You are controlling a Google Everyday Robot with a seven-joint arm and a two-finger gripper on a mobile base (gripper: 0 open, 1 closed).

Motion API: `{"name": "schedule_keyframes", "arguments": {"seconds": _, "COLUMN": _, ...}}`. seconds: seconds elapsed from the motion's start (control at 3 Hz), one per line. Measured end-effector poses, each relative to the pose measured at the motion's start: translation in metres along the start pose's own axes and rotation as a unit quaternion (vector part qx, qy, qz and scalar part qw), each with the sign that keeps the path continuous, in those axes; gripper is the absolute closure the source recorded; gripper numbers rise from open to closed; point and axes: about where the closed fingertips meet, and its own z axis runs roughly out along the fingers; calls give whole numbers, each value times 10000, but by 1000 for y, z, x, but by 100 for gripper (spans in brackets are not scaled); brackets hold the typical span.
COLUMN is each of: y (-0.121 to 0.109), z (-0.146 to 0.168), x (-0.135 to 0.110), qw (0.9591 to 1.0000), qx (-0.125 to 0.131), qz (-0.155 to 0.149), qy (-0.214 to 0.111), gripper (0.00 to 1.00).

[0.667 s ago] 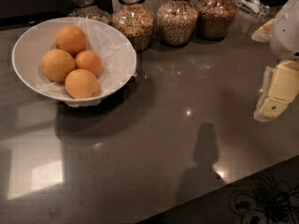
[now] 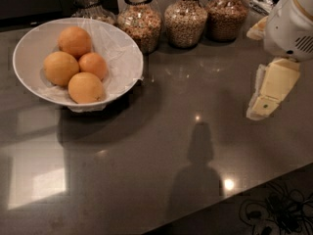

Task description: Pick orange from white bowl

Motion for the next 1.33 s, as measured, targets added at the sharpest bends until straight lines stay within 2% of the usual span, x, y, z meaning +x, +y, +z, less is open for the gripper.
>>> {"name": "schedule_keyframes", "arguments": {"seconds": 0.33, "y": -17, "z": 30, "x": -55, "qw": 9981, "qx": -112, "qz": -303, "qy": -528, "gripper": 0}}
{"name": "schedule_keyframes", "arguments": {"seconds": 0.67, "y": -35, "z": 51, "x": -107, "qw": 9922, "qx": -152, "qz": -610, "qy": -1074, "gripper": 0}}
{"name": "schedule_keyframes", "arguments": {"seconds": 1.0, "y": -35, "z": 51, "x": -107, "qw": 9922, "qx": -152, "qz": -610, "qy": -1074, "gripper": 0}}
{"name": "schedule_keyframes", "arguments": {"seconds": 1.33, "y": -29, "z": 60, "x": -116, "qw": 9889, "qx": -186, "qz": -459, "qy": -1401, "gripper": 0}}
